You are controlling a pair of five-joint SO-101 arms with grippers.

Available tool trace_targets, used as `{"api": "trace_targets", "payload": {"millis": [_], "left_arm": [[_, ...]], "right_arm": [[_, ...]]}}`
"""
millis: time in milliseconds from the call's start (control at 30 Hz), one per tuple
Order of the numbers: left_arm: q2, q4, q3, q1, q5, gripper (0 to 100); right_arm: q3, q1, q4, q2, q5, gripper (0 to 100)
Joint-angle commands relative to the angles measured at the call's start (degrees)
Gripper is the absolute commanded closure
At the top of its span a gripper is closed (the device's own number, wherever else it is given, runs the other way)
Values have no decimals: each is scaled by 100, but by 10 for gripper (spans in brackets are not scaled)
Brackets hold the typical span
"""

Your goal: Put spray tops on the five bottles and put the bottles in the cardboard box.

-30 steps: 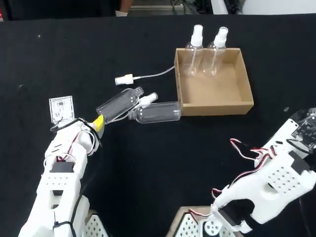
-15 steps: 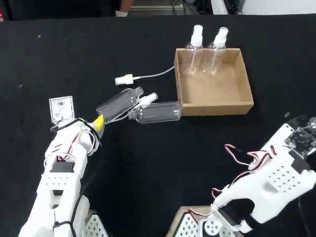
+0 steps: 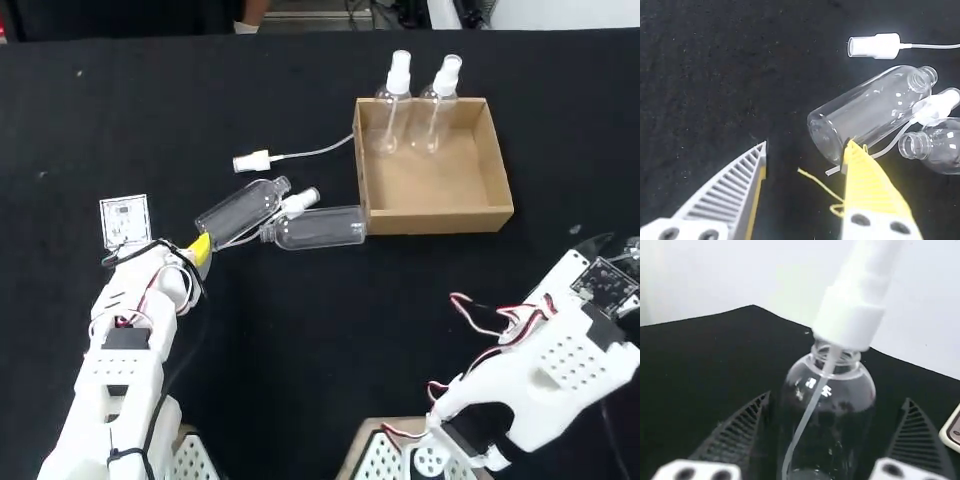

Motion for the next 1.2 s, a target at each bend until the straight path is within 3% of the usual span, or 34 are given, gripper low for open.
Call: {"api": "trace_targets", "payload": {"millis": [0,200,600,767,900,1033,1167], "left_arm": [[-105,-97,-75,31,-35,759],[-105,-97,-75,31,-35,759],[-105,-97,-75,31,-35,759],[-105,-97,-75,31,-35,759],[-105,-97,-75,31,-35,759],[-105,-97,-75,31,-35,759],[-105,-97,-66,40,-35,759]], "right_arm": [[549,-97,-132,-1015,0,674],[936,-167,44,-1754,0,674],[1833,185,1547,-4013,246,676],[2105,448,3297,-5420,527,678],[1745,721,5679,-6457,809,680],[831,712,7833,-6985,809,753],[347,527,8105,-6818,844,756]]}}
